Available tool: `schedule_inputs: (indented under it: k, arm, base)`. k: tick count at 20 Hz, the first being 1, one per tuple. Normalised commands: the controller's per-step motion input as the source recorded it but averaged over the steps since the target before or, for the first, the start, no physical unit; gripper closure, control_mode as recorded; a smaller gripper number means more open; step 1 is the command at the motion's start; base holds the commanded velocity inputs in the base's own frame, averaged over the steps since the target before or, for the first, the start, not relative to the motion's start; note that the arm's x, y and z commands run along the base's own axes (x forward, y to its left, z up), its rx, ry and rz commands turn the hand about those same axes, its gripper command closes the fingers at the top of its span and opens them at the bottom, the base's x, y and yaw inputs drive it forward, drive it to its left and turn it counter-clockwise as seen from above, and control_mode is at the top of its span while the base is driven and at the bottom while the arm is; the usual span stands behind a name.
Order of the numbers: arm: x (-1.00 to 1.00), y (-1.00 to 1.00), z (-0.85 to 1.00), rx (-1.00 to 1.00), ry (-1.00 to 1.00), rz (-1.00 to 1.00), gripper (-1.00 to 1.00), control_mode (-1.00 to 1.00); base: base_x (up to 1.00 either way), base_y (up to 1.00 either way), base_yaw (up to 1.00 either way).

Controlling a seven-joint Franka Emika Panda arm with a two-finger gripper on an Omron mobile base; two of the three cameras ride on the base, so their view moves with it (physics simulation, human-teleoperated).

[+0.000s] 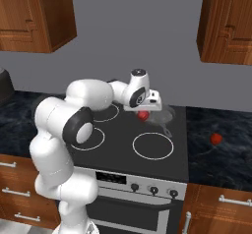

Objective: Put the bell pepper and bell pepper in the pan. Then turn on the rear right burner and set the heat to medium.

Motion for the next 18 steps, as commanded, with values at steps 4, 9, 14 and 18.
schedule_inputs:
  k: [4,9,14,18]
  arm:
    - [0.61,-0.06,0.0,0.1,-0.05,-0.03,1.0,-1.0]
    - [0.43,-0.02,0.0,0.05,-0.02,-0.13,1.0,-1.0]
    - [0.37,0.0,0.0,-0.01,0.02,-0.11,1.0,-1.0]
    - [0.56,0.0,-0.02,-0.01,0.0,-0.04,1.0,-1.0]
  base:
    - [0.0,0.0,0.0]
    - [0.0,0.0,0.0]
    - [0.0,0.0,0.0]
    - [0.0,0.0,0.0]
